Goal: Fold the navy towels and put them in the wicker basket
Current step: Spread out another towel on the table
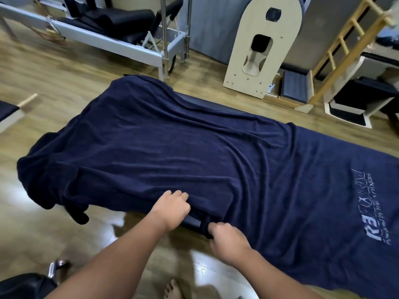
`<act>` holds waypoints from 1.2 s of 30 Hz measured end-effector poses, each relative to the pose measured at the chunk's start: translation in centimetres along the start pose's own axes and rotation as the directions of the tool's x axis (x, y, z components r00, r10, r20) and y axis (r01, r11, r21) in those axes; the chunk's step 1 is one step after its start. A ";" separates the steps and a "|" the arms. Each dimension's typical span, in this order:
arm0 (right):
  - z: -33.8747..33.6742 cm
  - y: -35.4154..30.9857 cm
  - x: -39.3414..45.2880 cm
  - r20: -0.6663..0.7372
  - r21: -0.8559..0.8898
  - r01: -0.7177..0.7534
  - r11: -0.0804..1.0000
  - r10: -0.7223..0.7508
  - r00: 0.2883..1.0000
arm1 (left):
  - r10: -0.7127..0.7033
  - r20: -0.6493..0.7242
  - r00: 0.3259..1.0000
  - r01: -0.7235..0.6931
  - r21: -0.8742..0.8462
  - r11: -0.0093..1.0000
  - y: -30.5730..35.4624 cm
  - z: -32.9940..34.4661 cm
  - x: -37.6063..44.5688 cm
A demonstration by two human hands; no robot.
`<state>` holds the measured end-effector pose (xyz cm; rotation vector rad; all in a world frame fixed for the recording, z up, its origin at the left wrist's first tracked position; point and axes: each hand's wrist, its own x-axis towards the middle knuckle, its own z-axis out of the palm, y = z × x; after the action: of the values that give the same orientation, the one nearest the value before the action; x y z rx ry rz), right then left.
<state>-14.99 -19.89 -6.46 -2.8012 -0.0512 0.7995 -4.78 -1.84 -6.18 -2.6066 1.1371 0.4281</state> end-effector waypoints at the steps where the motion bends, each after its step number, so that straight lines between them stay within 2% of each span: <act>1: 0.1 -0.4 0.0 0.049 0.010 0.021 1.000 -0.021 0.999 | 0.017 0.025 1.000 -0.017 0.002 1.000 -0.5 -0.3 -0.2; 3: 0.2 -0.6 0.3 0.158 0.082 0.039 0.996 -0.052 0.986 | 0.033 0.180 0.983 -0.022 -0.062 0.998 -1.4 -1.3 -0.8; 4: 0.0 -0.6 0.6 0.210 0.111 0.074 0.991 -0.096 0.973 | 0.022 0.292 0.956 0.023 -0.151 0.988 -1.9 -2.0 -1.2; 6: -0.9 -0.4 1.4 0.287 0.166 0.146 0.975 -0.189 0.939 | 0.017 0.505 0.863 0.167 -0.317 0.934 -2.9 -3.5 -1.4; 8: -2.3 -0.3 2.4 0.233 0.242 0.118 0.963 -0.175 0.956 | 0.007 0.610 0.792 0.251 -0.336 0.908 -3.9 -4.5 -0.9; 9: -3.0 0.0 3.1 0.150 0.264 0.095 0.960 -0.138 0.979 | -0.010 0.614 0.789 0.247 -0.303 0.921 -4.5 -4.6 -0.5; 11: -3.8 1.2 4.7 -0.021 0.290 0.034 0.957 -0.029 0.999 | -0.063 0.530 0.846 0.209 -0.220 0.953 -5.6 -4.2 0.9; 13: -4.6 2.3 6.1 -0.112 0.343 -0.020 0.939 0.062 0.992 | -0.107 0.417 0.903 0.199 -0.182 0.963 -6.6 -3.2 2.7; 19: -9.2 7.9 11.9 -0.204 0.273 -0.161 0.948 0.221 0.954 | -0.160 0.179 0.971 0.188 -0.155 0.970 -9.3 -4.1 10.3; 22: -11.9 11.0 15.7 -0.189 0.300 -0.192 0.934 0.256 0.948 | -0.197 0.166 0.966 0.217 -0.114 0.969 -11.1 -5.3 14.7; 26: -15.7 13.9 21.1 -0.246 0.296 -0.197 0.935 0.274 0.930 | -0.249 0.150 0.957 0.270 -0.146 0.952 -14.1 -6.9 20.8; 30: -19.6 16.2 26.5 -0.370 0.333 -0.231 0.914 0.351 0.860 | -0.308 0.036 0.951 0.307 -0.244 0.920 -17.1 -8.9 26.7; 32: -21.4 17.6 29.1 -0.373 0.363 -0.273 0.891 0.408 0.834 | -0.363 0.008 0.932 0.347 -0.316 0.883 -18.3 -9.7 29.5; 36: -24.7 19.8 33.0 -0.278 0.331 -0.379 0.864 0.473 0.836 | -0.499 0.137 0.856 0.508 -0.408 0.759 -20.4 -10.1 33.3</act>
<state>25.47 -41.12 -7.63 -2.6724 0.7193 0.3300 33.63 -14.15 -6.70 -3.1247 0.2967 0.6345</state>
